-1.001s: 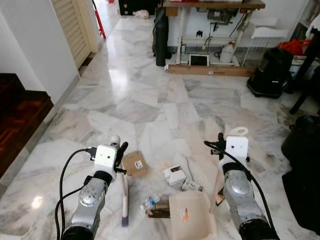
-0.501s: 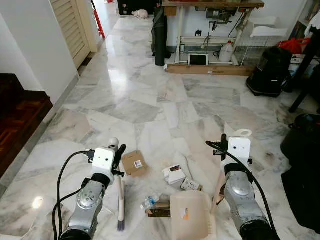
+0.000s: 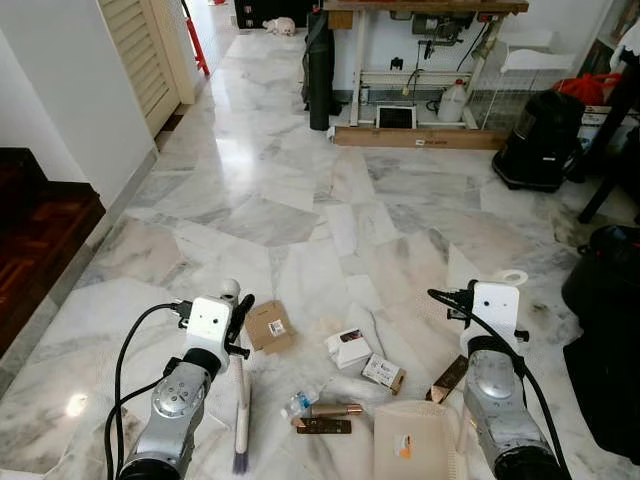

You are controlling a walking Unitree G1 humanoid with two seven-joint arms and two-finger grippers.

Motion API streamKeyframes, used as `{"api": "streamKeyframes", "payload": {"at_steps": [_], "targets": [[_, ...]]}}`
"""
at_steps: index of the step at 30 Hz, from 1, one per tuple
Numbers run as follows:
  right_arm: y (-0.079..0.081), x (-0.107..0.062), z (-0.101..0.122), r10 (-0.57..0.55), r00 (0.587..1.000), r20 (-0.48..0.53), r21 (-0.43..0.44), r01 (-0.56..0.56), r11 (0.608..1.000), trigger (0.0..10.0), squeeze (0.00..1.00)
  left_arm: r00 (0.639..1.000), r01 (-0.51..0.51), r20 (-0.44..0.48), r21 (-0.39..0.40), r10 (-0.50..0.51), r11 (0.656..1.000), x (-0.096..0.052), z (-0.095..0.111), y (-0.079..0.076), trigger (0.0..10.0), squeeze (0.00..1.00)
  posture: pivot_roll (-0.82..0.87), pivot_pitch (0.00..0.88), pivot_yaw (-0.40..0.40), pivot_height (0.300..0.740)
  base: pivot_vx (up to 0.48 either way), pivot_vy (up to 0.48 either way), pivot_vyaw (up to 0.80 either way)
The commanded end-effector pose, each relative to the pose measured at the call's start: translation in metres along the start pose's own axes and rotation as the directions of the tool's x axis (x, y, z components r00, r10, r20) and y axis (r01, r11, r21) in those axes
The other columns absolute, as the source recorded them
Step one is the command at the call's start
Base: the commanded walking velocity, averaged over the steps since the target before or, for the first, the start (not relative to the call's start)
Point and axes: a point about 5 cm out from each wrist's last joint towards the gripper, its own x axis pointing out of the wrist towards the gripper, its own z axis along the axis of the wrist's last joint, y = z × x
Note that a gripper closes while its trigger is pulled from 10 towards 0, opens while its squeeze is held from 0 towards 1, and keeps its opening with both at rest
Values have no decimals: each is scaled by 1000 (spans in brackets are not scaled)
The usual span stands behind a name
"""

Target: Sweep floor

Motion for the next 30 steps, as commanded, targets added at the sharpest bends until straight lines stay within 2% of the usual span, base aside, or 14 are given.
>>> {"api": "streamKeyframes", "payload": {"at_steps": [1,16,30], "targets": [[1,0,1,0,1000,13,-3,0,1000,10000,0,1000,0,6,-17,0,1000,0,3,4,10000,0,15,40,49,740,0,0,0],[15,-5,-5,37,999,5,7,-37,999,10000,0,1000,18,-22,-70,-20,997,0,4,11,10000,0,37,66,72,740,0,0,0],[26,-7,-10,71,997,-7,6,-71,997,10000,0,980,154,-107,-135,-169,979,-8,-4,11,10000,0,56,73,84,740,0,0,0]]}}
